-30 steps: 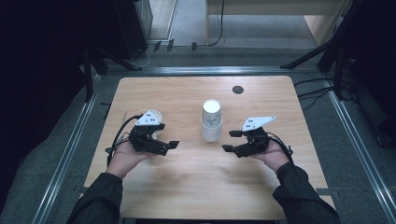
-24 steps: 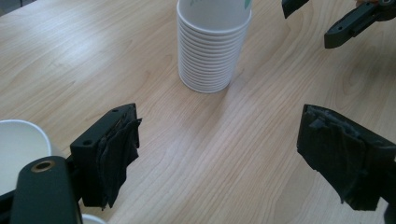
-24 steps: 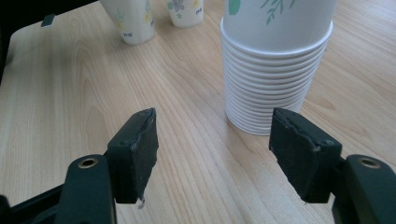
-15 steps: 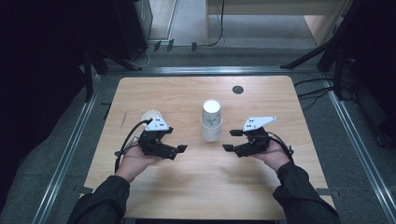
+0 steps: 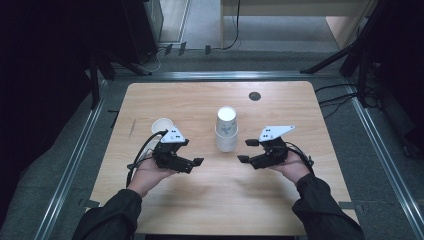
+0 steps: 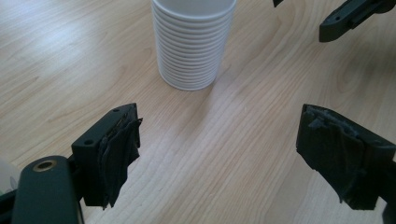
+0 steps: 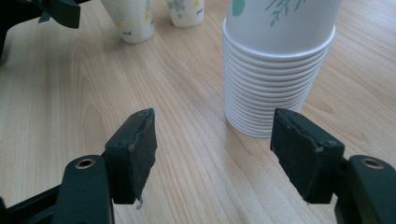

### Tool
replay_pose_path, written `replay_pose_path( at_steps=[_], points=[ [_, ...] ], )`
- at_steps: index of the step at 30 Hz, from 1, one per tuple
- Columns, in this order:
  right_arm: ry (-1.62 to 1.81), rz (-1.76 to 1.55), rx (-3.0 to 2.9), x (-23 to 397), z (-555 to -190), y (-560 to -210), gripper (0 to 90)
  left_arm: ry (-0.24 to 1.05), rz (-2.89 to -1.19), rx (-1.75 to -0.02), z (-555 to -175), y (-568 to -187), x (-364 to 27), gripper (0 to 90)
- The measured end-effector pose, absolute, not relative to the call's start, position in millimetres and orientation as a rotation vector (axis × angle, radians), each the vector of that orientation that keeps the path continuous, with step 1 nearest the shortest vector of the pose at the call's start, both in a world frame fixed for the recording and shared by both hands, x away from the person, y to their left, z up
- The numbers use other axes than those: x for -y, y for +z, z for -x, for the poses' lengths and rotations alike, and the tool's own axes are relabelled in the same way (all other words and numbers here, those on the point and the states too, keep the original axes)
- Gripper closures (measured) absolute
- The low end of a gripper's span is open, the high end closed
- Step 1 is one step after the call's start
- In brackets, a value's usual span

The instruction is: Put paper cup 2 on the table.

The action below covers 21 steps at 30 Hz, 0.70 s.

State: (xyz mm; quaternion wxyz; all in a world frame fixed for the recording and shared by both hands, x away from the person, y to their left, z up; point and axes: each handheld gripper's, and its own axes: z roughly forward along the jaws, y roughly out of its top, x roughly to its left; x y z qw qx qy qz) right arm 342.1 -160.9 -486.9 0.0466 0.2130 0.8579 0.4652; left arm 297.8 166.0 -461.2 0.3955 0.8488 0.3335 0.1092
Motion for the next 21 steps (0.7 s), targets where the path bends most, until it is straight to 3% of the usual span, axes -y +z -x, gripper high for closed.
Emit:
replay_pose_path(
  at_steps=[21],
  points=[
    [1.392, -0.634, -2.608, 158.4, -339.7, -489.8, 29.6, 0.309, -2.170, -0.851, -297.1, -466.5, -162.3, 13.8]
  ],
)
